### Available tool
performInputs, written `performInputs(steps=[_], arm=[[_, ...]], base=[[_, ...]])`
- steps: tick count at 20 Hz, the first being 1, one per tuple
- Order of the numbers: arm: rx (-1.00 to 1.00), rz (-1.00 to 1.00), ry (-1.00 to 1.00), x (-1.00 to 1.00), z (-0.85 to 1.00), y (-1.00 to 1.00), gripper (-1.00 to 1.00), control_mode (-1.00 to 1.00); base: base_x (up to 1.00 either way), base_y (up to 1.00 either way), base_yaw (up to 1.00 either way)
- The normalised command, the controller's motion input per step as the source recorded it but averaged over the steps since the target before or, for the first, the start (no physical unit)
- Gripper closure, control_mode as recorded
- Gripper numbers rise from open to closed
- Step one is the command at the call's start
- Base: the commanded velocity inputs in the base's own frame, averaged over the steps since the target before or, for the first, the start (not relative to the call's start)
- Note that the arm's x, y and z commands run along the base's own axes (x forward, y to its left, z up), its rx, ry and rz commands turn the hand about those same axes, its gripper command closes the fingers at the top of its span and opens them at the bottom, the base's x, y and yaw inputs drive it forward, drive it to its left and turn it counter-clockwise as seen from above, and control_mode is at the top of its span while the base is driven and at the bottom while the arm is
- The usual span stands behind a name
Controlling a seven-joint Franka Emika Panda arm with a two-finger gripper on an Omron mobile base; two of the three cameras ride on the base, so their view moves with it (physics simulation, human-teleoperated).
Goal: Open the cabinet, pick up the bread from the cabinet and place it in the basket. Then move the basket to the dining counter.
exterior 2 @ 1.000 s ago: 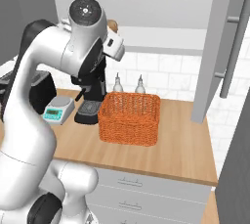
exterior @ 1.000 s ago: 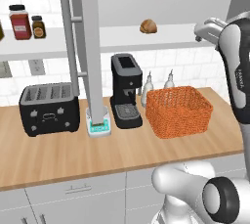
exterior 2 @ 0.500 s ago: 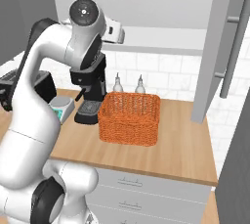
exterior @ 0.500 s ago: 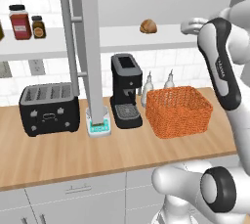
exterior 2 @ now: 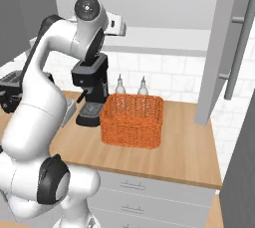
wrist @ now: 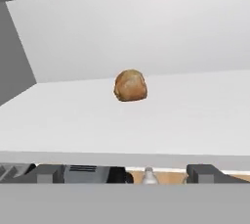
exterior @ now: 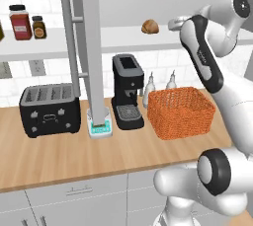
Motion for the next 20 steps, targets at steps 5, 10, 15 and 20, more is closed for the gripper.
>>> performInputs(steps=[5, 10, 15, 20], arm=[[0.0, 0.13, 0.12, 0.59, -0.01, 0.19, -1.0, -1.0], [0.0, 0.12, 0.01, 0.58, -0.43, 0.25, -1.0, -1.0], [0.0, 0.1, 0.0, 0.64, -0.21, 0.0, -1.0, -1.0], [0.0, 0.07, 0.0, 0.46, 0.0, 0.0, -1.0, -1.0]], base=[[0.0, 0.0, 0.0], [0.0, 0.0, 0.0], [0.0, 0.0, 0.0], [0.0, 0.0, 0.0]])
